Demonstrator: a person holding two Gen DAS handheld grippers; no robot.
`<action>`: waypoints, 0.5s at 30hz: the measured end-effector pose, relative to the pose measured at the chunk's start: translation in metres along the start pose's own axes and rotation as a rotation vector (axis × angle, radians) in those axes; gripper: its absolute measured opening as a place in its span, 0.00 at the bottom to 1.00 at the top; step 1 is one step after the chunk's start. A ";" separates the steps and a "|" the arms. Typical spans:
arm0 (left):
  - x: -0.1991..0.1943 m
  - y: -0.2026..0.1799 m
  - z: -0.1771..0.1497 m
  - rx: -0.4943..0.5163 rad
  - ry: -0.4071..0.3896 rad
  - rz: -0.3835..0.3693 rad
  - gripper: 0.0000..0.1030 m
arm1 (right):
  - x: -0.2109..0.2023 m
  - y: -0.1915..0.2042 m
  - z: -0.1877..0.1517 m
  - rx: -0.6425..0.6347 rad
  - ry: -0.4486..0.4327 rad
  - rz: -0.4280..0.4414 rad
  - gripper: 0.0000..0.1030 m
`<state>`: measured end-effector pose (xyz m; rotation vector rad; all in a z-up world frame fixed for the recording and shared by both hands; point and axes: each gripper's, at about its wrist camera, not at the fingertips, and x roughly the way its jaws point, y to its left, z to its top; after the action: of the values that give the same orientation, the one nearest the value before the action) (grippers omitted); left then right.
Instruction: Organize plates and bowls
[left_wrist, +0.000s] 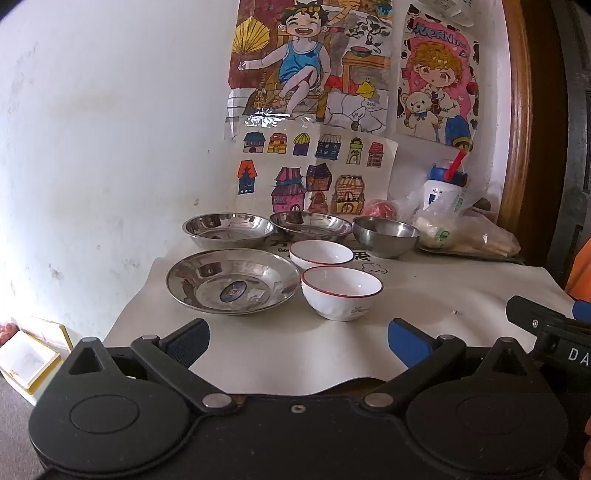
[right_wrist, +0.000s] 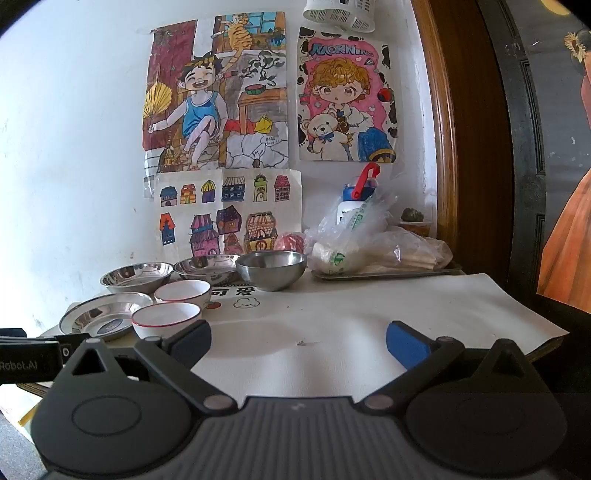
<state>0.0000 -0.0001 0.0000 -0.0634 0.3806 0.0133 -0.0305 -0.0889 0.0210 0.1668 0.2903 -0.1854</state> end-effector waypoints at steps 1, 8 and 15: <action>0.000 0.000 0.000 0.000 0.002 -0.001 0.99 | 0.000 0.000 0.000 0.000 0.000 0.000 1.00; -0.001 -0.001 0.000 0.001 0.002 -0.007 0.99 | 0.000 0.000 0.000 -0.001 0.002 -0.001 1.00; -0.001 -0.002 0.000 -0.001 0.006 -0.007 0.99 | 0.000 0.000 0.000 -0.001 0.003 -0.001 1.00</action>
<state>-0.0007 -0.0018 0.0007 -0.0654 0.3864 0.0062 -0.0305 -0.0887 0.0211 0.1658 0.2933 -0.1855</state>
